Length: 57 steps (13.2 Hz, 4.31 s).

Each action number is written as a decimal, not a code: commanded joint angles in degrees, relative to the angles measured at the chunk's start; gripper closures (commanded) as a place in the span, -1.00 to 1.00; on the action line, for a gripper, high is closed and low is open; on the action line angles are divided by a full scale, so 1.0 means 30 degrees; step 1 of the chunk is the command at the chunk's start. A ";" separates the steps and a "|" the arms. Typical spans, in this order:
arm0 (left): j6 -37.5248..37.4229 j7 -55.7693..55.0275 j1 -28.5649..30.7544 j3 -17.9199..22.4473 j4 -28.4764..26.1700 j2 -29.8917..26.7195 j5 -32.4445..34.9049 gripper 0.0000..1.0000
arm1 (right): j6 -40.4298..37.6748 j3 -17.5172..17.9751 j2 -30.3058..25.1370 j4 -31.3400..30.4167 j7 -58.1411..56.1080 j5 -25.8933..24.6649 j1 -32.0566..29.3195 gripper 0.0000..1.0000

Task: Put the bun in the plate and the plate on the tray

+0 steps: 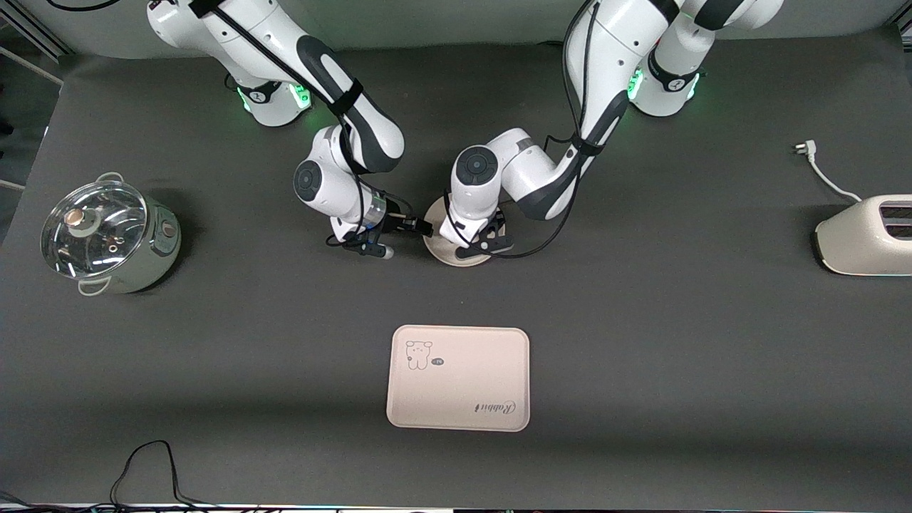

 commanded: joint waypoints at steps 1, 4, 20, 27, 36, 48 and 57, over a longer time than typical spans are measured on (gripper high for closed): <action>-0.0245 -0.0621 -0.0225 0.0215 -0.0187 -0.0497 0.0347 -1.00 | 0.0008 -0.0022 0.0382 0.0421 -0.1383 0.0683 0.0074 -1.00; -0.0274 -0.0650 -0.0254 0.0186 -0.0187 -0.0526 0.0347 -1.00 | 0.0561 0.0008 0.0440 0.0480 -0.1413 0.0771 0.0688 -0.90; -0.0274 -0.0679 -0.0312 0.0186 -0.0187 -0.0526 0.0318 -1.00 | 0.0829 0.0008 0.0704 0.0480 -0.1413 0.0771 0.0806 0.73; -0.5449 0.1830 0.2348 0.0215 0.0369 -0.3856 0.0085 -1.00 | 0.0246 -0.0138 0.0267 0.0744 -0.1208 0.0800 0.0719 1.00; -1.1228 1.5070 1.1898 0.0972 0.0340 -0.9282 -0.1000 -1.00 | -0.2418 -0.2828 0.0226 0.7055 -0.2087 -0.2560 0.0660 1.00; -1.2842 2.2084 1.0469 0.6339 0.0428 -1.2013 -0.0941 -1.00 | -0.5881 -0.4240 1.0548 2.0637 -0.2145 -0.5287 -0.1538 -1.00; -1.4747 2.5879 1.0851 0.5401 0.3996 -0.9787 -0.1148 -1.00 | -1.4723 -0.9504 -0.1158 1.3204 -0.7329 -0.7805 -0.3208 -1.00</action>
